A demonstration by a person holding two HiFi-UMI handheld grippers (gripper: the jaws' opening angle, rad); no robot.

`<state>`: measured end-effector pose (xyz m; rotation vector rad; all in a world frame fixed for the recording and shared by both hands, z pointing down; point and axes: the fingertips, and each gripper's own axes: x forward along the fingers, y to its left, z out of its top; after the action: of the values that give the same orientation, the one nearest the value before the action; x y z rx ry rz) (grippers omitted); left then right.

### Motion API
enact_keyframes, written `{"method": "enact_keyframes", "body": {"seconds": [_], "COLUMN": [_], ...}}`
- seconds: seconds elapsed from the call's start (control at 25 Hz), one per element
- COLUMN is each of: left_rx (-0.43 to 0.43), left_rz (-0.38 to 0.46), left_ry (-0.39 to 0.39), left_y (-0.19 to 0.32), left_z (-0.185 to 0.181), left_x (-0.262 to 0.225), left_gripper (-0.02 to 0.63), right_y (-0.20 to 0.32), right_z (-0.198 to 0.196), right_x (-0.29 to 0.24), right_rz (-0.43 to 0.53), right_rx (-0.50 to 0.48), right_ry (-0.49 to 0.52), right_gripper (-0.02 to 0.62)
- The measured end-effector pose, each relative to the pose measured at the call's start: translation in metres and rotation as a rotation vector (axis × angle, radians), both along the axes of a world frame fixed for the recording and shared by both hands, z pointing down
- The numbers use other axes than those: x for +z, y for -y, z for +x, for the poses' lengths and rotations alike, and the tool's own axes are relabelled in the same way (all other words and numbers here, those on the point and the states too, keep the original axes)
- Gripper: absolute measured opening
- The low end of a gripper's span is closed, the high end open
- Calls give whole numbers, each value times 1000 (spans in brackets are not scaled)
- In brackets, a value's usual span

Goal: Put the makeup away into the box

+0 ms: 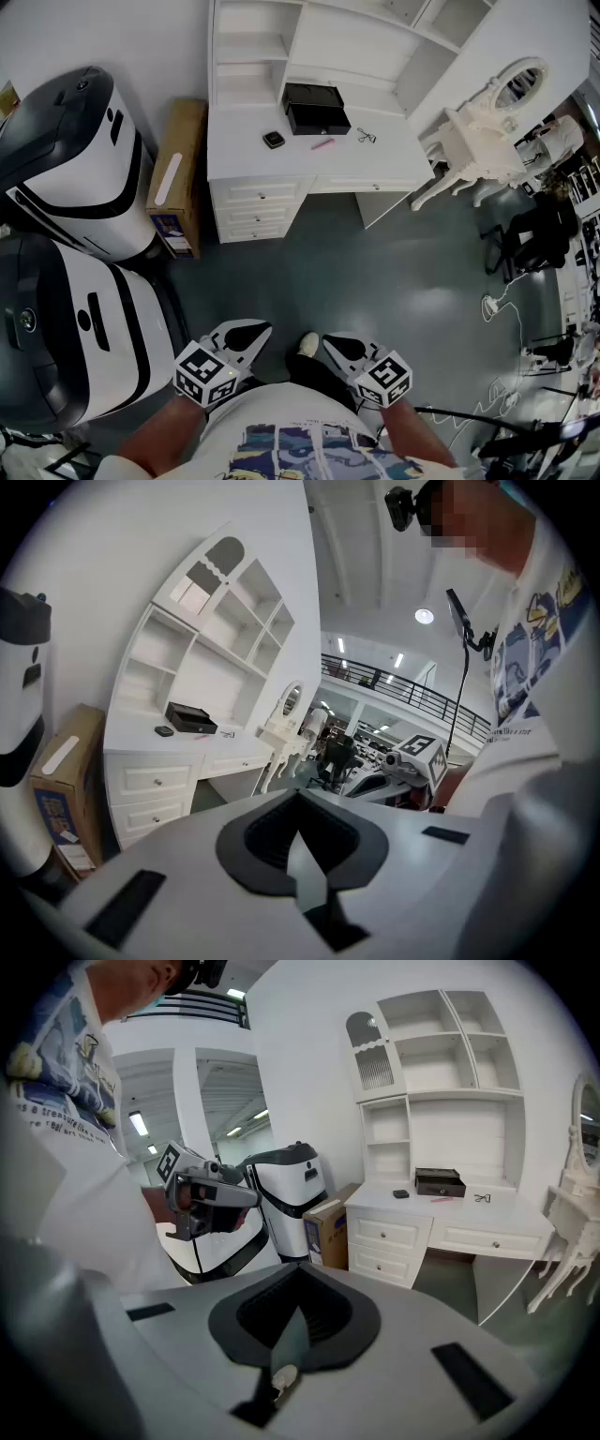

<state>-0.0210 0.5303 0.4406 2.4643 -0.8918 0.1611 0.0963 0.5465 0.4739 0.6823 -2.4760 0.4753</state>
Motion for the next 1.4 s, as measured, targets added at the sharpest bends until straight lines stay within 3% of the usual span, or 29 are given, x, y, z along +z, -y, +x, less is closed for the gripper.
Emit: {"method": "enact_keyframes", "body": {"seconds": [0.4, 0.64, 0.84, 1.12, 1.4], "left_rx": [-6, 25, -31, -81, -26], "left_rz": [9, 11, 26, 4, 9], "left_ry": [68, 129, 153, 166, 188], "left_y": [25, 59, 106, 149, 189], "left_z": [72, 148, 198, 229, 245], "left_x": [-4, -5, -3, 0, 5], "left_gripper": [12, 13, 14, 15, 15], "right_y": [37, 77, 108, 149, 194], "right_z": [64, 132, 196, 250, 259], "right_x": [-3, 0, 14, 29, 38], "right_rz": [45, 58, 63, 67, 57], "right_rx": [-11, 14, 58, 114, 170], "right_ry": [23, 55, 71, 69, 92], "right_gripper": [25, 25, 25, 28, 38]}}
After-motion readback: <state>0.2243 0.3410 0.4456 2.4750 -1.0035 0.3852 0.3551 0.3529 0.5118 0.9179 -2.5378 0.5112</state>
